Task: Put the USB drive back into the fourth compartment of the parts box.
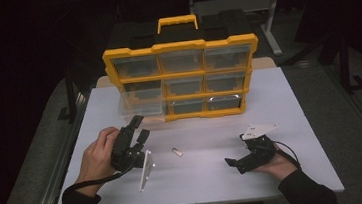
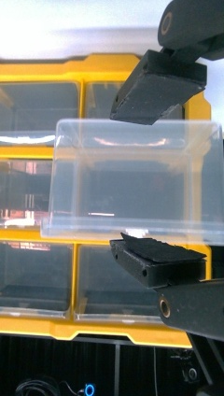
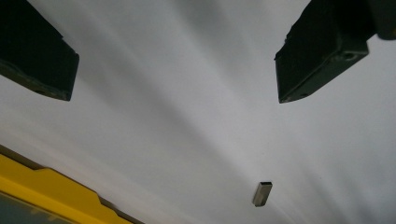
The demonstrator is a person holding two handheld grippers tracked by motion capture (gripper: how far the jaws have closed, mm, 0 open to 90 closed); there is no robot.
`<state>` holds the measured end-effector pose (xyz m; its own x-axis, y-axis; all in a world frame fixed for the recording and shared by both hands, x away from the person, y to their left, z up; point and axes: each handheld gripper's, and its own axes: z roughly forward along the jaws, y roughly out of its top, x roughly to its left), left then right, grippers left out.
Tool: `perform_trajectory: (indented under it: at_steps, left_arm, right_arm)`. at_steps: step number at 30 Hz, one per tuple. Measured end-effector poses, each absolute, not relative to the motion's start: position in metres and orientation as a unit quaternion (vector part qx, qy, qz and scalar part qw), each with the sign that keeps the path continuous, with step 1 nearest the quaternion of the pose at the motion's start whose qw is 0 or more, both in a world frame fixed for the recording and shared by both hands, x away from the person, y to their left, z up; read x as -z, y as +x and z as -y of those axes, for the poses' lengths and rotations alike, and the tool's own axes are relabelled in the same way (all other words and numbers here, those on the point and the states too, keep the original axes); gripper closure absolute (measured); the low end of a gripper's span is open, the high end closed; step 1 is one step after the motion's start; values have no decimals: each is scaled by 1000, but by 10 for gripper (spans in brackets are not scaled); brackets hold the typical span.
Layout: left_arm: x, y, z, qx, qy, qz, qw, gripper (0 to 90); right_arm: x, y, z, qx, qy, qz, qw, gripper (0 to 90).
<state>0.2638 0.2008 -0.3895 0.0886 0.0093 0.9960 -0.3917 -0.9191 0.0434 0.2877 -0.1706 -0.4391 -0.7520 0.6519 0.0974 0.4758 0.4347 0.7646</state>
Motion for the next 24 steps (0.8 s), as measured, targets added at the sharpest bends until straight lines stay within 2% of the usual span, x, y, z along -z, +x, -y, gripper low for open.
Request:
perform_trajectory:
  at_steps: [16, 24]
  left_arm:
    - [419, 262, -204, -647, 741, 123, 134, 265]
    - [425, 260, -206, -632, 753, 101, 151, 223]
  right_arm:
    - [439, 285, 172, -412, 335, -840, 109, 0]
    - [439, 286, 171, -412, 335, -841, 109, 0]
